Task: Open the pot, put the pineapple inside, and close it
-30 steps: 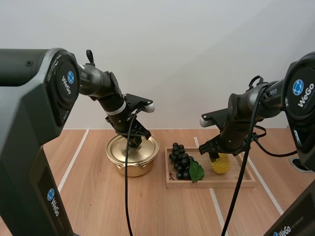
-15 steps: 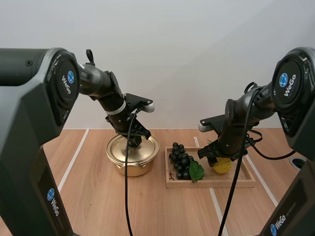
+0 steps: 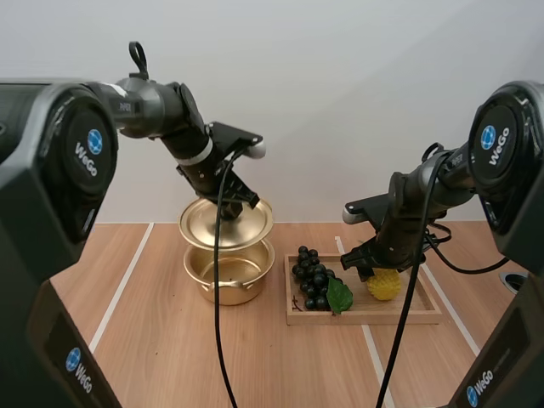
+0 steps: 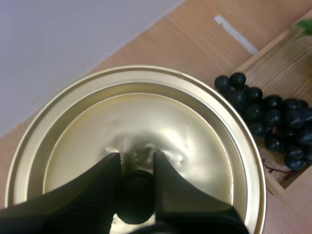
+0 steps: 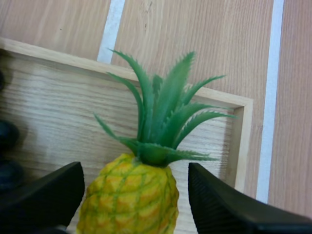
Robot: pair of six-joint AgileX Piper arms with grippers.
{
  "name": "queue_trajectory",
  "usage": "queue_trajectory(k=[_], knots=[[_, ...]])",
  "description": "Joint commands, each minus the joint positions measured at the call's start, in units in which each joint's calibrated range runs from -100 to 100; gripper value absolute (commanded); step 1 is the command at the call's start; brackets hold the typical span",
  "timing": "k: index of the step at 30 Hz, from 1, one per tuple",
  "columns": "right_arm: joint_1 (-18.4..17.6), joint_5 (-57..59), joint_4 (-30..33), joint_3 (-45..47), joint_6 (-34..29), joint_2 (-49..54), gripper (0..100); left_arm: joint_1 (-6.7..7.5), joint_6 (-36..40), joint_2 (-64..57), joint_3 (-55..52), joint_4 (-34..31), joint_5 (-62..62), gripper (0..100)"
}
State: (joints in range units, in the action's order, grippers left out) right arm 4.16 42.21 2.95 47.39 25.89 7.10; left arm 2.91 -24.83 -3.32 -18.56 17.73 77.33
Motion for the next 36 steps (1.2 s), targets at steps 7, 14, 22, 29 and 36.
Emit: queue_trajectory(k=[7, 14, 22, 29, 36], knots=[[0.29, 0.79, -0.1, 0.27, 0.16, -4.16, 100, 0.12, 0.78, -15.28, 10.14, 1.66, -2.55, 0], [0.29, -0.63, 0.28, 0.27, 0.16, -6.61, 100, 0.12, 0.78, -24.78, 26.24, 0.79, -3.44, 0], [0.29, 0.88, 0.76, 0.27, 0.25, -7.88, 100, 0.12, 0.78, -27.01, 49.83, -6.05, 0.43, 0], [0.29, 3.43, 0.33, 0.27, -2.13, -7.88, 0, 0.12, 0.78, -27.16, 64.89, -6.67, 0.83, 0], [0.29, 4.14, 0.47, -0.66, -2.04, -7.18, 0, 0.12, 0.78, -27.04, 72.31, -8.51, -1.84, 0]])
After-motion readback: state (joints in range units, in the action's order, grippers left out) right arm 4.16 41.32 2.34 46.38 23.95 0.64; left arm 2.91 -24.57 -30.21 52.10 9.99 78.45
